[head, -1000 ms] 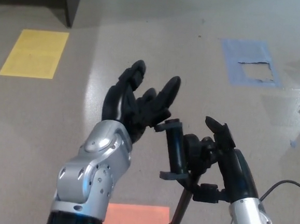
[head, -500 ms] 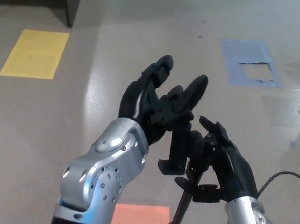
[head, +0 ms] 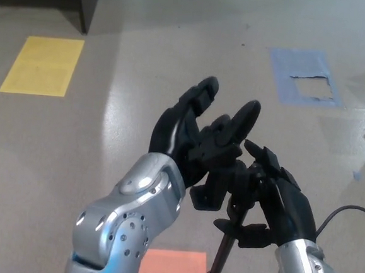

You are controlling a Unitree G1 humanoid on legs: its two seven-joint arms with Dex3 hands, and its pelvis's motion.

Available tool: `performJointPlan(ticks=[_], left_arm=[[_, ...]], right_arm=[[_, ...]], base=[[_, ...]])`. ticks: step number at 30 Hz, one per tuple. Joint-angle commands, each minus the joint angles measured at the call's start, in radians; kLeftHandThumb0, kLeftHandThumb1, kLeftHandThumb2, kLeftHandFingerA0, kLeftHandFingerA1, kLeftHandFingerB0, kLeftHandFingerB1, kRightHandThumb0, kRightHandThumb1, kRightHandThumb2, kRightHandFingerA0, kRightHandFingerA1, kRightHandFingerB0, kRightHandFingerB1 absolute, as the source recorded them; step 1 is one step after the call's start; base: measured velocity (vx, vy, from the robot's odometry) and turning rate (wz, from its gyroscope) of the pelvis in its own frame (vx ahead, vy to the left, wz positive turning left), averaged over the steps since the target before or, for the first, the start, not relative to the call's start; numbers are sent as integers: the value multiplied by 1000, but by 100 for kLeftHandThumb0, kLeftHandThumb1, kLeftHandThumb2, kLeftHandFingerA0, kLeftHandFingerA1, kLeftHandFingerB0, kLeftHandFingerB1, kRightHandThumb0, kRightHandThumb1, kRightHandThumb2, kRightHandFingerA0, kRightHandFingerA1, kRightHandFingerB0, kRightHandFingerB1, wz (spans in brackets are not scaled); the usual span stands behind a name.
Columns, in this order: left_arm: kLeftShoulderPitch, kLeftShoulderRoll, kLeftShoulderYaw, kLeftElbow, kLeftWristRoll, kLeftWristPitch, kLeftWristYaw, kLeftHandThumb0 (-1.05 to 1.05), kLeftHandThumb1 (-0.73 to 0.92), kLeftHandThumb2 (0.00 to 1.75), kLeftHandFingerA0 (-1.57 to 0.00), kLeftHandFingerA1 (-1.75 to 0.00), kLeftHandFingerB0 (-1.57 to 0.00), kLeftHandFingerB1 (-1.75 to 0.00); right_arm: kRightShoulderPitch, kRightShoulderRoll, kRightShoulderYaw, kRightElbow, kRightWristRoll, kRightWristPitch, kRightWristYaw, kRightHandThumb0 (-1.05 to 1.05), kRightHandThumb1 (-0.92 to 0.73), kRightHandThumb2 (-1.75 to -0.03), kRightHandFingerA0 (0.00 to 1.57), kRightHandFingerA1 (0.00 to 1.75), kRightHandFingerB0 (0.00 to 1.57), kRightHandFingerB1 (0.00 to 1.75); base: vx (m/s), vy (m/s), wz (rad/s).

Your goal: A phone stand is kept on the floor and the robot uses both its hands to grab it and uses its left hand to extend the phone stand by pulling it upwards

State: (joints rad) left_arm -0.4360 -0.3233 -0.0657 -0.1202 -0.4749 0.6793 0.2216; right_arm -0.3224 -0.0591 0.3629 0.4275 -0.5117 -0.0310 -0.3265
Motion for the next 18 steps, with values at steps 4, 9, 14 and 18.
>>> performJointPlan(ticks=[4, 9, 14, 18], left_arm=[[88, -50, -37, -26, -37, 39, -31, -69, 40, 74, 0, -10, 0, 0], [116, -27, -54, -41, -40, 37, -56, -70, 41, 74, 0, -6, 0, 0], [137, -14, -70, -63, -35, 32, -53, -67, 39, 72, 0, -7, 0, -2], [152, 15, -88, -72, -24, 19, -71, -66, 39, 75, 0, -13, -1, -8]], right_arm=[[-3, -30, 12, -40, -37, 60, 46, -51, -56, -58, 41, 66, 28, 53], [-13, -37, 21, -34, -48, 76, 50, -53, -59, -57, 27, 61, 26, 51], [-22, -46, 52, -65, -104, 168, 77, -57, -66, -59, 24, 61, 31, 50], [-34, -49, 61, -66, -107, 197, 89, -56, -70, -60, 23, 63, 28, 51]], base=[[0, 0, 0], [0, 0, 0], [0, 0, 0], [0, 0, 0]])
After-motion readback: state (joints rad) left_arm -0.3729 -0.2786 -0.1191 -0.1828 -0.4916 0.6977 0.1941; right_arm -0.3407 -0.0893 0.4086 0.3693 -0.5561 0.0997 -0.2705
